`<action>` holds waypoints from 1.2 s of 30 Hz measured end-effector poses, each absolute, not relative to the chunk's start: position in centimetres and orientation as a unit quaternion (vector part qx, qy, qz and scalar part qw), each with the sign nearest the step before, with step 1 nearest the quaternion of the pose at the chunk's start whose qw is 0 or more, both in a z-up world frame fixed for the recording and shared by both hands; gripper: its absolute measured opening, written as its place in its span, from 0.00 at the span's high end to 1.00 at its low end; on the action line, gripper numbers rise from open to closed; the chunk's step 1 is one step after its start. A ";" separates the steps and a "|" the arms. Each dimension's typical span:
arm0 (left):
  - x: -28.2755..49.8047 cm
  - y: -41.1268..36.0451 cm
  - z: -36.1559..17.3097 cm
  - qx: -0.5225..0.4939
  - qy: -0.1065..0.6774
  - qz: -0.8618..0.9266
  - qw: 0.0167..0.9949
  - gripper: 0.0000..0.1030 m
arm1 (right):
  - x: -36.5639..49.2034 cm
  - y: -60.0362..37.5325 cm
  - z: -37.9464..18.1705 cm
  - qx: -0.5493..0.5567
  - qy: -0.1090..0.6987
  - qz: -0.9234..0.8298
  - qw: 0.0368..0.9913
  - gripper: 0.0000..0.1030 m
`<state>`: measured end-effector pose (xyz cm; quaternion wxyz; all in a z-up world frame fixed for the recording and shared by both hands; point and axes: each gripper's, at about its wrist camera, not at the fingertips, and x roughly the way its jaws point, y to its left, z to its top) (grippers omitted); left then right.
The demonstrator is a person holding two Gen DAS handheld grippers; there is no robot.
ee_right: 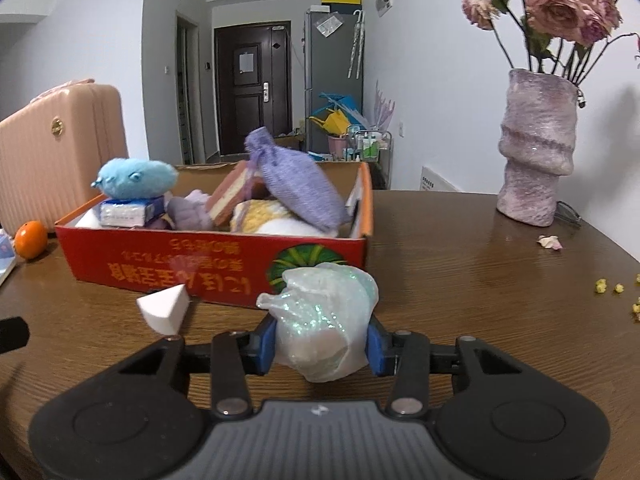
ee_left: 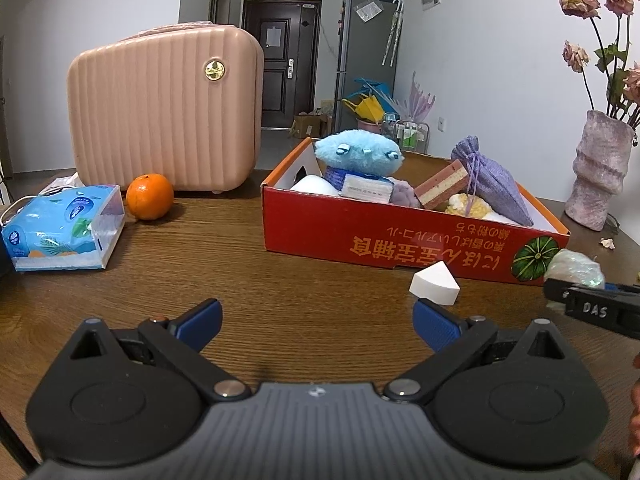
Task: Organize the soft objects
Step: 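Lift the ball with the right gripper while the left gripper approaches the white foam wedge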
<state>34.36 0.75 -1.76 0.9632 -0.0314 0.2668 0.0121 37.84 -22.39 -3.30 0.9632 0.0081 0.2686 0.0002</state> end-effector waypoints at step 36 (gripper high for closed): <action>42.3 -7.5 -3.3 -0.008 0.318 -0.029 0.948 0.00 | 39.1 -29.6 -3.6 0.028 0.265 -0.048 0.963 0.58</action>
